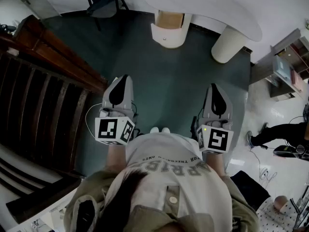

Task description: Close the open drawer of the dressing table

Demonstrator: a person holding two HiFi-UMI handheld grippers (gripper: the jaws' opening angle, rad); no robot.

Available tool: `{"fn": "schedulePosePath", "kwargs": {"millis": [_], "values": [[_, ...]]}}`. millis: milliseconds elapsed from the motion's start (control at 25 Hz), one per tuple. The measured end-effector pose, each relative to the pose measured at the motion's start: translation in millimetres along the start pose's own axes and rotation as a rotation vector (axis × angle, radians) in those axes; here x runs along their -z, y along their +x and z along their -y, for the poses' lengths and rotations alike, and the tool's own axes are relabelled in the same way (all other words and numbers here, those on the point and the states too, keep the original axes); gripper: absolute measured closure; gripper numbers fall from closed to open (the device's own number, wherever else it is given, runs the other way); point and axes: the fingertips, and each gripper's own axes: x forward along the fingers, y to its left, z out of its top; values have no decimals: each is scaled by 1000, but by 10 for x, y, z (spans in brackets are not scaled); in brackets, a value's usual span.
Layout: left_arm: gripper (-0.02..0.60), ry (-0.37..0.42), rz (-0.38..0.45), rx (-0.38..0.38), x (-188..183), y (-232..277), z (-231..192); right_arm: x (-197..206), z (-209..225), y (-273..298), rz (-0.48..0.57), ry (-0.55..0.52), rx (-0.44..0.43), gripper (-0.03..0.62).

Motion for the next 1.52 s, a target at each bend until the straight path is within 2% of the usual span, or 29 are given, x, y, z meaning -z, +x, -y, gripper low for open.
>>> {"fn": "schedulePosePath", "kwargs": {"millis": [640, 1000, 1040, 1120, 1160, 1240, 1280, 1360, 1520], "values": [[575, 7, 8, -7, -27, 19, -66, -28, -37, 64, 10, -15, -3, 595], [575, 25, 53, -61, -209, -27, -284, -21, 122, 34, 46, 74, 48, 588], [567, 20, 57, -61, -224, -28, -299, -15, 129, 30, 48, 77, 45, 562], [407, 21, 49, -42, -224, -15, -292, 0, 118, 26, 50, 88, 28, 464], [349, 28, 40, -29, -211, -7, -277, 6, 109, 22, 51, 94, 20, 420], [274, 43, 28, -12, -180, -4, -248, 17, 87, 12, 52, 98, 9, 332], [258, 46, 25, -7, -166, -6, -235, 23, 77, 7, 51, 97, 3, 300], [249, 39, 18, -2, -134, -10, -208, 48, 72, -10, 44, 96, -4, 283], [249, 9, -3, 9, -64, -10, -189, 112, 66, -38, 23, 97, -8, 283]]}}
